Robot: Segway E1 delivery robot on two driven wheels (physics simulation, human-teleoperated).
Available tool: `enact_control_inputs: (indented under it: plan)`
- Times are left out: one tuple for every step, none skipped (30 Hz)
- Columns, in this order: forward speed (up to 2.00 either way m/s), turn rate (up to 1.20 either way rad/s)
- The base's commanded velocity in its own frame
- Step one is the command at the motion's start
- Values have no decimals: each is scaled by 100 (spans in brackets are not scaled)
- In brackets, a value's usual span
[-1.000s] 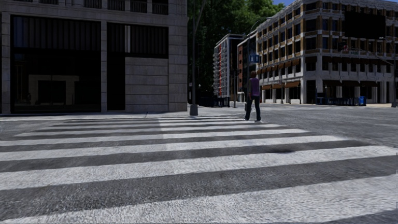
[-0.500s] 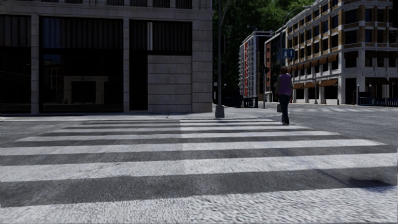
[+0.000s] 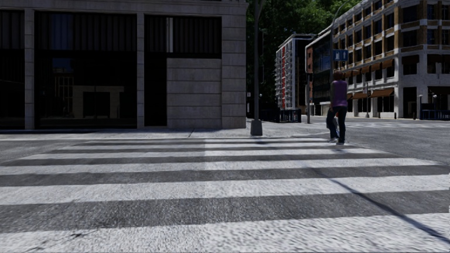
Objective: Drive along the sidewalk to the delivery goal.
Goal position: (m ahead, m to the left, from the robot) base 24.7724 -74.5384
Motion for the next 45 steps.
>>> enact_control_inputs:
  plan:
    - [200, 0]
    - [200, 0]
    - [200, 0]
    - [200, 0]
    - [200, 0]
    - [200, 0]
    - [200, 0]
    - [200, 0]
    - [200, 0]
    - [200, 0]
    - [200, 0]
    - [200, 0]
    - [200, 0]
    - [200, 0]
    - [200, 0]
    - [200, 0]
    - [200, 0]
    - [200, 0]
    - [200, 0]
    - [200, 0]
    - [200, 0]
    - [200, 0]
    - [200, 0]
    - [200, 0]
    - [200, 0]
    - [200, 0]
    - [200, 0]
    - [200, 0]
    - [200, 0]
    - [200, 0]
    - [200, 0]
    - [200, 0]
    - [200, 0]
    - [200, 0]
    - [200, 0]
    - [200, 0]
    - [200, 0]
    - [200, 0]
    - [200, 0]
    - [200, 0]
    - [200, 0]
    - [200, 0]
    - [200, 0]
    - [200, 0]
    - [200, 0]
